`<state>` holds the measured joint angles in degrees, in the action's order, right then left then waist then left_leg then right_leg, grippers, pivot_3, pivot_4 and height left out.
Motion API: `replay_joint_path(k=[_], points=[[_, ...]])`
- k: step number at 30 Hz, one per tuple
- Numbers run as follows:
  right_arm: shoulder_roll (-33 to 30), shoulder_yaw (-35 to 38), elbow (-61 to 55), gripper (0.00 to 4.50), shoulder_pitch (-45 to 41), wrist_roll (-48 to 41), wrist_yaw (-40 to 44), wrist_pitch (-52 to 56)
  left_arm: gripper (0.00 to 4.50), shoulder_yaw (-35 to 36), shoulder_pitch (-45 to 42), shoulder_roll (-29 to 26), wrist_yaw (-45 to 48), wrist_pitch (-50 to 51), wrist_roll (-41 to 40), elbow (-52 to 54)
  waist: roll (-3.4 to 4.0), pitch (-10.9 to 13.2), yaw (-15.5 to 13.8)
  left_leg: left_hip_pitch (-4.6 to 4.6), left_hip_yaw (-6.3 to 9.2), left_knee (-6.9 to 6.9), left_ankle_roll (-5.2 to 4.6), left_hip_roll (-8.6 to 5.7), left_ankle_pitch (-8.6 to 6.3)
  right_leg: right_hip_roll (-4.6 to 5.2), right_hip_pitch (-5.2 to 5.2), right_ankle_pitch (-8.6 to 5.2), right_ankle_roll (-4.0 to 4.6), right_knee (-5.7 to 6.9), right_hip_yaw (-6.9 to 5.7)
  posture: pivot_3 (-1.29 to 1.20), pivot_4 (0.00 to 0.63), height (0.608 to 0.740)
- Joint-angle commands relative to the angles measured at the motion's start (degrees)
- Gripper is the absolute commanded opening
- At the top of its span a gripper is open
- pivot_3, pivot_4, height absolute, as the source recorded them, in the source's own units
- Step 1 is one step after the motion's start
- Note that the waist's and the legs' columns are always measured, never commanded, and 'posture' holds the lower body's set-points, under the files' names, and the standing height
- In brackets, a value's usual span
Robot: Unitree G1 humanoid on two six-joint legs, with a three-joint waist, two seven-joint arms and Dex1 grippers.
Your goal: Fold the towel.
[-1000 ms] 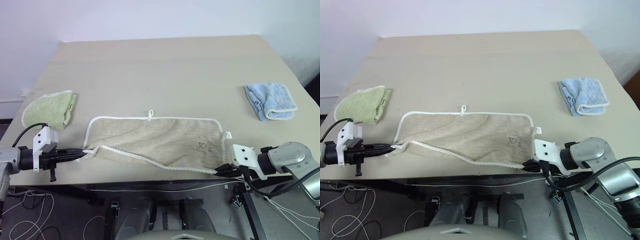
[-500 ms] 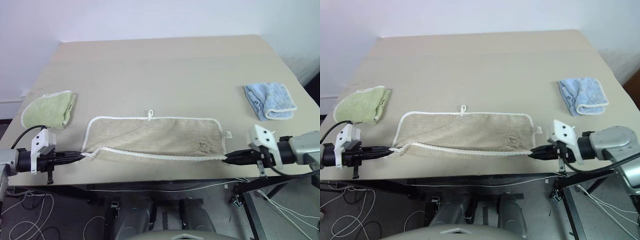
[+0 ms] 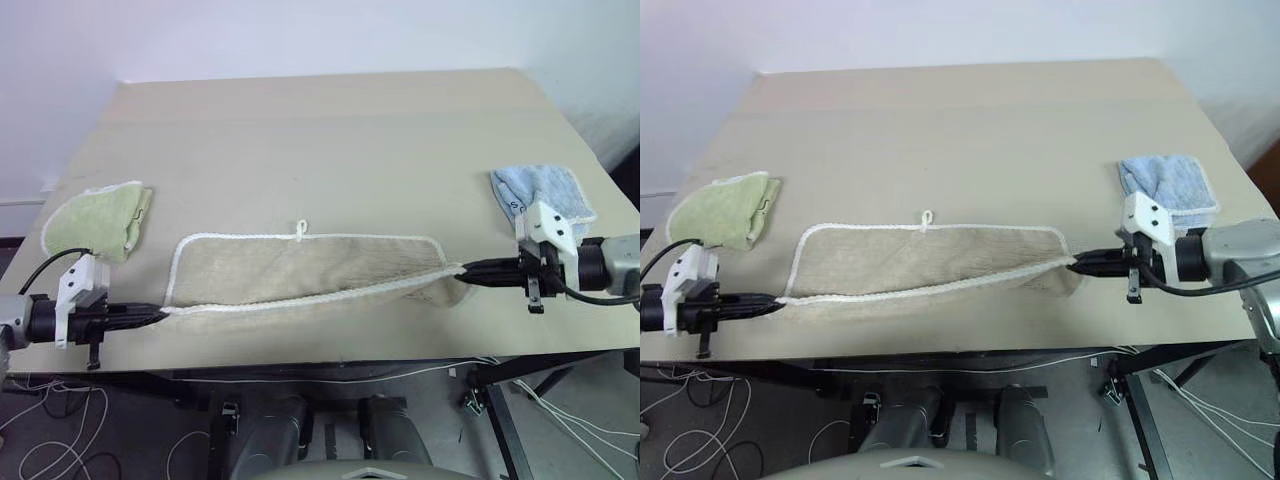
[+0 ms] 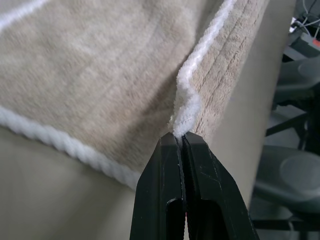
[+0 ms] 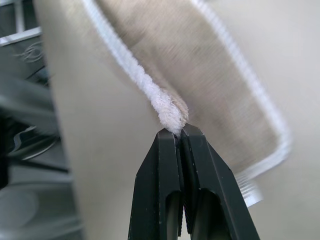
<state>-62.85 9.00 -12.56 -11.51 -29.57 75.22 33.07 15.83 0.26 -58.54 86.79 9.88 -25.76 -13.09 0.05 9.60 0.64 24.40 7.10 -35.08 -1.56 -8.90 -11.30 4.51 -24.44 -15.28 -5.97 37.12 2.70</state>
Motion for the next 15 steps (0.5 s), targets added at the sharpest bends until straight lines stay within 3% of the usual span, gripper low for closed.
replay_joint_path(k=[1, 10, 15], points=[[-2.64, 4.47, -4.18, 0.01, 2.54, -2.40, 1.54, 1.40, 0.00, 4.44, 3.79, -1.46, 0.55, 2.63, -2.83, 4.65, 0.01, 0.00, 0.01, 0.00, -0.01, -0.01, 0.00, 0.00, 0.00, 0.00, 0.01, 0.00, 0.01, 0.01, 0.01, 0.00, 0.150, 0.740], [-6.31, 10.78, -5.14, 0.01, 10.21, -2.06, 4.46, 1.23, 0.00, 10.39, 15.07, -1.80, 0.59, 5.81, -3.39, 11.70, 0.00, 0.00, -0.03, -0.03, -0.15, -0.05, -0.03, 0.04, -0.02, 0.03, 0.09, -0.15, 0.23, -0.04, 0.08, 0.00, 0.150, 0.740], [-6.90, 12.98, -6.49, 0.01, 15.21, -1.26, 5.72, 0.45, 0.00, 10.68, 18.78, -2.93, 0.40, 2.36, 0.96, 9.72, 0.00, -0.01, -0.07, -0.01, -0.60, -0.04, -0.04, 0.35, -0.03, 0.03, 0.12, -0.15, 0.24, -0.06, 0.06, 0.00, 0.150, 0.740]])
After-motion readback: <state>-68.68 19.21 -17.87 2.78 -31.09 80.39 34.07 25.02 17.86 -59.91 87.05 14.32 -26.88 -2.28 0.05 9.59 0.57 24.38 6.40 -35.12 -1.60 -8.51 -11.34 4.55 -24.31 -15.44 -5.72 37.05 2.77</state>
